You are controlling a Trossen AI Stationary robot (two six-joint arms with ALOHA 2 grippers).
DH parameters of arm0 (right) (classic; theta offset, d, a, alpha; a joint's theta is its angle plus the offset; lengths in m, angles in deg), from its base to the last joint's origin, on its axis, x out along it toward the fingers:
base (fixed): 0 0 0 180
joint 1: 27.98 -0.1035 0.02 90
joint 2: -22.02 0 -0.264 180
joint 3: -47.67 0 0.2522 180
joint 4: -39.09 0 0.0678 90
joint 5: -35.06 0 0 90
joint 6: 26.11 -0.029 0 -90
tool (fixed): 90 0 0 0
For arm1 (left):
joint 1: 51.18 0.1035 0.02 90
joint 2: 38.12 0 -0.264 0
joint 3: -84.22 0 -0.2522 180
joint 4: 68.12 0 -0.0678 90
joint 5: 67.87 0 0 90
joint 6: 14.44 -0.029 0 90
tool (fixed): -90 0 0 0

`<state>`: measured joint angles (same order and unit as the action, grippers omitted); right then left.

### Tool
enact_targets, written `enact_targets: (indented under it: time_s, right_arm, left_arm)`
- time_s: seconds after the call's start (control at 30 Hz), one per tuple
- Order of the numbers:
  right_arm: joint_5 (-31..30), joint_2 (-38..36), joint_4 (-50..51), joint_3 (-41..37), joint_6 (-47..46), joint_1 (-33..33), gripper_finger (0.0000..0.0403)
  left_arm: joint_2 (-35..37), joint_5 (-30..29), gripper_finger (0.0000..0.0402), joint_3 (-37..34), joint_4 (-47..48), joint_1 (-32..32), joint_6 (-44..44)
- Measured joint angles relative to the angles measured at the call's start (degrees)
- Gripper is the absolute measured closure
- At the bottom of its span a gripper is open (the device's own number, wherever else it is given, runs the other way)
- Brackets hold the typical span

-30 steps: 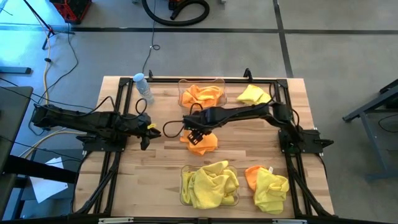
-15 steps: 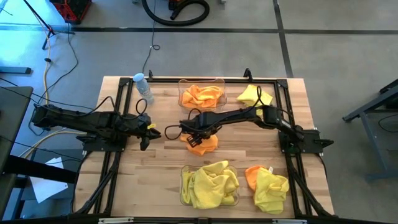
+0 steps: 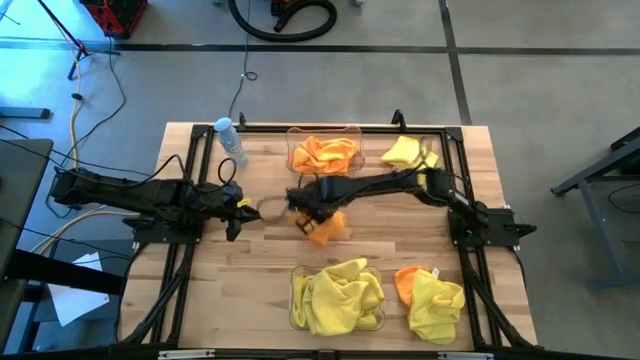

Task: Sort microfiber towel by color & place in baskets
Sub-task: Put the orange microfiber towel into the top transparent bin

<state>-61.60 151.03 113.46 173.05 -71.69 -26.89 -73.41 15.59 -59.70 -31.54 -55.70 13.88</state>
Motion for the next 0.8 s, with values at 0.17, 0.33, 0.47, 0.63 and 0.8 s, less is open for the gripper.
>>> enact_targets:
  time_s: [0.17,0.33,0.47,0.63,0.8]
  right_arm:
    - [-4.04,-4.89,4.12,6.03,6.79,2.05,0.0396]
    - [-9.02,-9.05,6.47,9.13,12.64,5.49,0.0397]
    - [-9.21,-9.53,6.18,8.83,18.53,10.64,0.0399]
    - [-6.05,-9.92,5.87,8.83,24.17,17.86,0.04]
    - [-4.72,-10.03,6.22,8.37,28.07,23.34,0.0401]
  left_arm:
    - [0.0,-0.02,0.0342,0.0,-0.08,0.0,0.02]
    - [0.0,-0.03,0.0342,0.02,-0.54,0.0,0.13]
    - [0.0,-0.04,0.0342,0.04,-0.48,0.0,0.14]
    - [0.0,-0.26,0.0342,0.04,-0.54,0.0,0.12]
    - [0.0,-0.74,0.0342,0.04,-0.79,-0.02,0.11]
